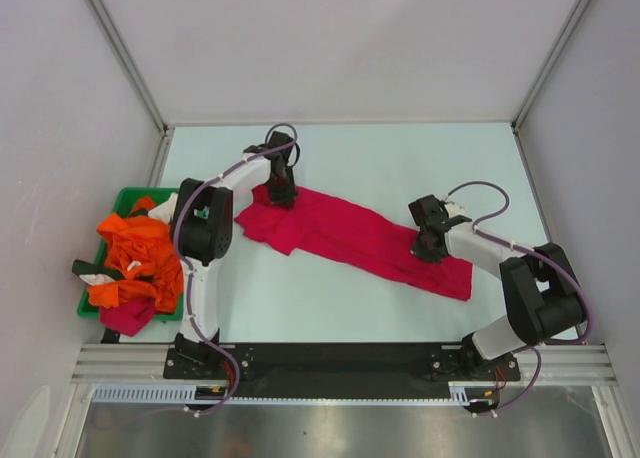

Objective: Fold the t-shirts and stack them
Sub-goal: Rotate the tshirt 90 degrees

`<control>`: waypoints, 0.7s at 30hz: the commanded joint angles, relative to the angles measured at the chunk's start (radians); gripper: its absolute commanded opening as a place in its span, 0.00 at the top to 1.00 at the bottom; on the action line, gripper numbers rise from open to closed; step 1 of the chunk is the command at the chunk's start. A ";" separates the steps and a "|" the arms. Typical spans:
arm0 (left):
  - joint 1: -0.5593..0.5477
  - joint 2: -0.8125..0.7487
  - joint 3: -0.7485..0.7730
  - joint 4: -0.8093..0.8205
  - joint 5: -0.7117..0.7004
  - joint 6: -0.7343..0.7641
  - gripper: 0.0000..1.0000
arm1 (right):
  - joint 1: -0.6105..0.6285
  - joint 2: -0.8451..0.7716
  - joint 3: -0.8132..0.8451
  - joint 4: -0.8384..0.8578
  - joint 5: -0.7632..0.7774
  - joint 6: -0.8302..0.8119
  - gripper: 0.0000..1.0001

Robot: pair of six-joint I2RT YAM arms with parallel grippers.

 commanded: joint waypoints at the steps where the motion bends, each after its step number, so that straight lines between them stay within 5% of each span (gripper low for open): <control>1: 0.010 0.073 0.147 0.041 -0.051 0.032 1.00 | 0.055 0.008 -0.083 -0.136 -0.151 0.061 0.96; 21: 0.009 0.308 0.637 -0.095 0.044 0.032 1.00 | 0.371 0.114 -0.046 -0.105 -0.234 0.146 0.96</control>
